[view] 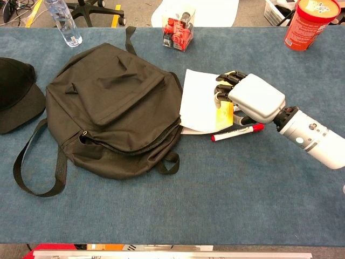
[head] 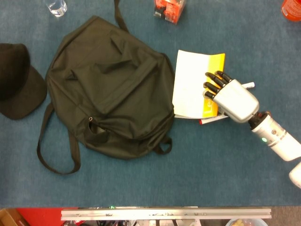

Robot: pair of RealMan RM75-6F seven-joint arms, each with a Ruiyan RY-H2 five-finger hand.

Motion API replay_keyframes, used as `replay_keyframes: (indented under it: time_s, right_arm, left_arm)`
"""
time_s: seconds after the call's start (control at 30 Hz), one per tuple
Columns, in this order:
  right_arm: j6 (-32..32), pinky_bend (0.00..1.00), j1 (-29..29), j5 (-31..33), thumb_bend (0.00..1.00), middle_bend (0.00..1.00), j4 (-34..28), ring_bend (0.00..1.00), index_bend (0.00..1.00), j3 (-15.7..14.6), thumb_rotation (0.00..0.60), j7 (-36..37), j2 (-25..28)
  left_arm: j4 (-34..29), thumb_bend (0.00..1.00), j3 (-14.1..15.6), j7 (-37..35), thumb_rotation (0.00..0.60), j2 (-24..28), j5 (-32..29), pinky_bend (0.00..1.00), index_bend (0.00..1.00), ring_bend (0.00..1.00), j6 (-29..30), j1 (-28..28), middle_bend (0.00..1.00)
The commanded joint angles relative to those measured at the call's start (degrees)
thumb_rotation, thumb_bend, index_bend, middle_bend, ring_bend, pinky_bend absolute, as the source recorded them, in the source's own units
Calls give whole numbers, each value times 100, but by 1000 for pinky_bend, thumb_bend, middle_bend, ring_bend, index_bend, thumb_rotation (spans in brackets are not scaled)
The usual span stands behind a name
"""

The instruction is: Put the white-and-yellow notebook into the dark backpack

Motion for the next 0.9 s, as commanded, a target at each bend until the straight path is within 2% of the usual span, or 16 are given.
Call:
replay_keyframes:
  time_s: [0.03,0.23,0.43,0.57,0.9]
  right_arm:
    - [-23,303,24,77,262,439,26,229,563,69,600,-87,-66]
    - [-74,450,78,251,435,517,64,347,691,228,600,-174,-186]
    - [-151,567,114,455,450,604,10,439,816,381,600,-201,-153]
    - [-38,595,83,568,451,639,-46,473,865,493,600,-207,-63]
    - [511,625,-73,834,455,668,-467,505,903,859,600,-268,515]
  left_arm:
    - [3,247,-1,-35,600,11,2,88,15,17,2,1,15]
    - [26,247,-1,-111,600,40,0,88,15,17,10,10,15]
    - [67,248,-27,-194,600,70,-36,88,15,17,26,17,15]
    - [99,247,-52,-235,600,84,-37,88,15,17,14,-8,15]
    - [190,247,-141,-266,600,95,100,88,23,20,-167,-244,17]
